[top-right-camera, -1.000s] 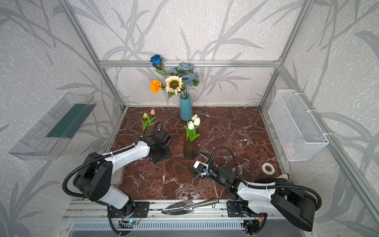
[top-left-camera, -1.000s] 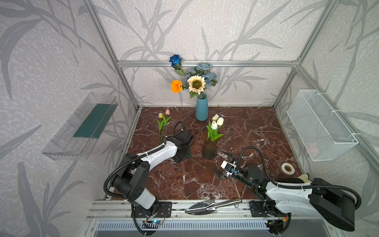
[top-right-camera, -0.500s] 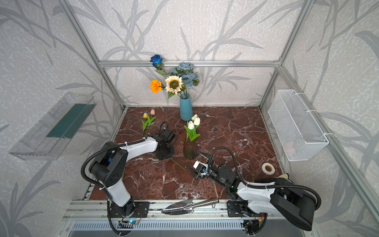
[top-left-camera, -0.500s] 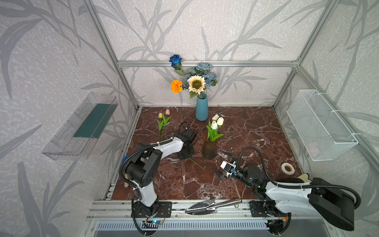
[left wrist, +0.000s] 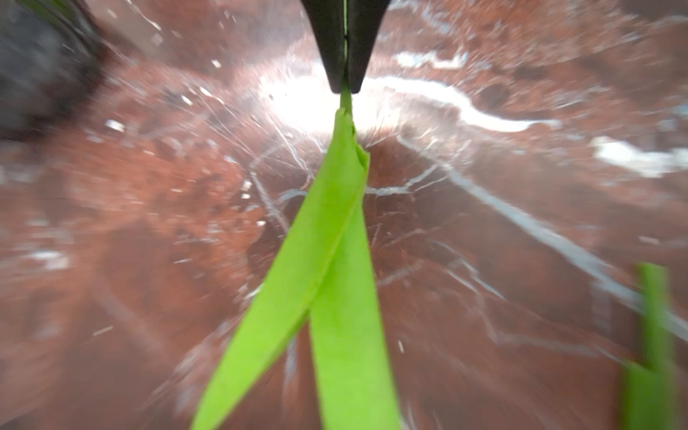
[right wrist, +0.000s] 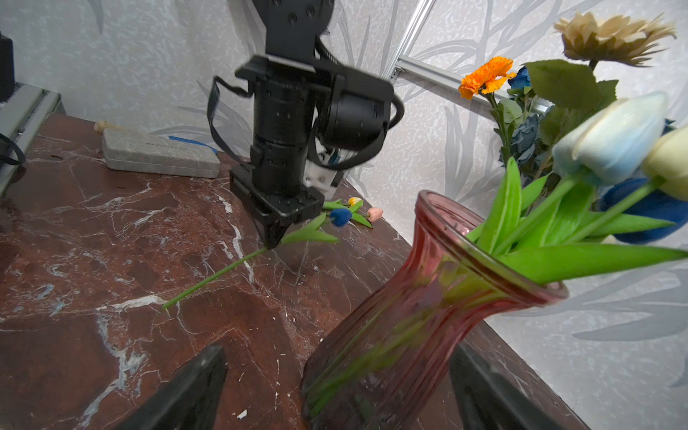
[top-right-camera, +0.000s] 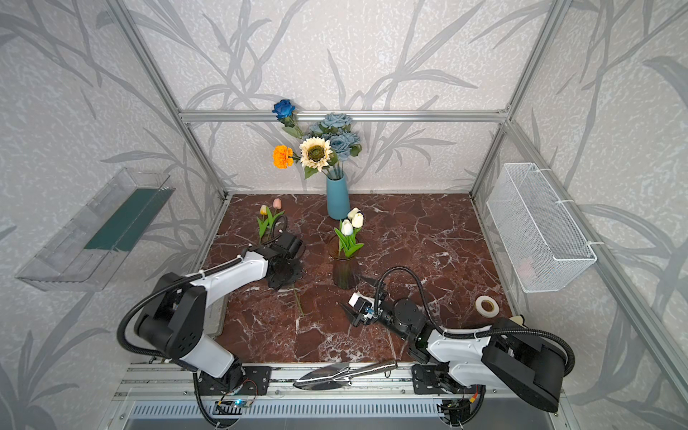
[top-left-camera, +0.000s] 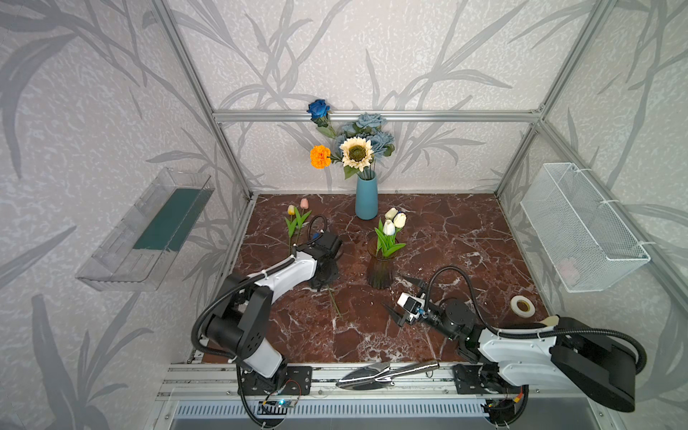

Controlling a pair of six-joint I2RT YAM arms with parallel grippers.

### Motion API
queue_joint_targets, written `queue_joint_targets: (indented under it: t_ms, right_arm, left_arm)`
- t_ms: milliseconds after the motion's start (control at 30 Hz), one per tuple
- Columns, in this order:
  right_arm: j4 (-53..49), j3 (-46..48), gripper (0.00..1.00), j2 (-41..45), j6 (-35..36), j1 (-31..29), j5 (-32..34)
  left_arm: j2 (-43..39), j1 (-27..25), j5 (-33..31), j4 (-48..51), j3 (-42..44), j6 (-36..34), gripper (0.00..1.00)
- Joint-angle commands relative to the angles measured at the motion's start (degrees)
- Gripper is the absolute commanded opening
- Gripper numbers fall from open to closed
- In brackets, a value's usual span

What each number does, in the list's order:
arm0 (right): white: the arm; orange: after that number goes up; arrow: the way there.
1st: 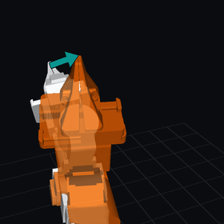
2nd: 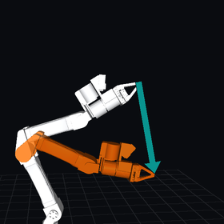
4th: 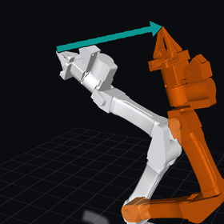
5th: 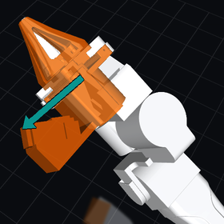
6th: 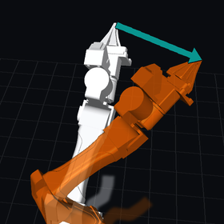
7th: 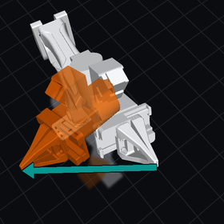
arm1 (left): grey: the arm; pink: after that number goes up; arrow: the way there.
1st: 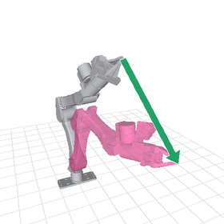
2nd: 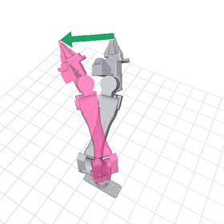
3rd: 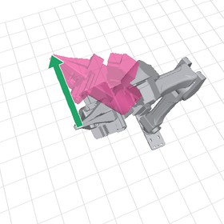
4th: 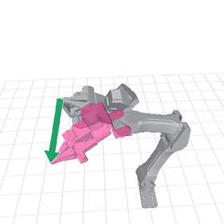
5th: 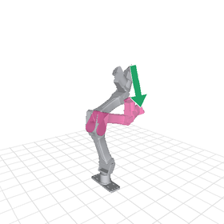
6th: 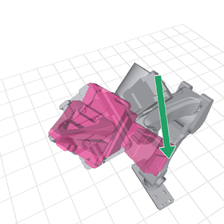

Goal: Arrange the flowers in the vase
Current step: 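Grasp the blue tulip stem with the left gripper and lift, then carry the blue tulip over the pink vase with the left gripper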

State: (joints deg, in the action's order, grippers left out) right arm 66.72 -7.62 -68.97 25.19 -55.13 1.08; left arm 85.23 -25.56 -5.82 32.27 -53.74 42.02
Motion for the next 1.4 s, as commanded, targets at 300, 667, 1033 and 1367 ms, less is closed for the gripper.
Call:
queue_joint_targets:
  t_ms: [300, 667, 1033, 1367]
  right_arm:
    - [7.2, -0.5, 0.94, -2.6, 0.4, -0.6, 1.6]
    - [9.3, -0.2, 0.94, -3.0, 1.4, -1.7, 2.1]
    - [8.8, -0.2, 0.94, -3.0, 2.6, -2.5, 3.1]
    - [9.2, -0.1, 0.94, -3.1, 3.1, -2.8, 3.2]
  left_arm:
    - [-33.6, -3.1, -10.3, -23.2, 7.8, -22.0, 0.00]
    - [-30.3, -11.9, 6.7, -50.8, 4.2, -36.7, 0.00]
    - [-18.9, -13.8, 17.2, -59.1, -1.8, -33.6, 0.00]
    - [-16.1, -13.8, 13.6, -60.2, 1.8, -35.5, 0.00]
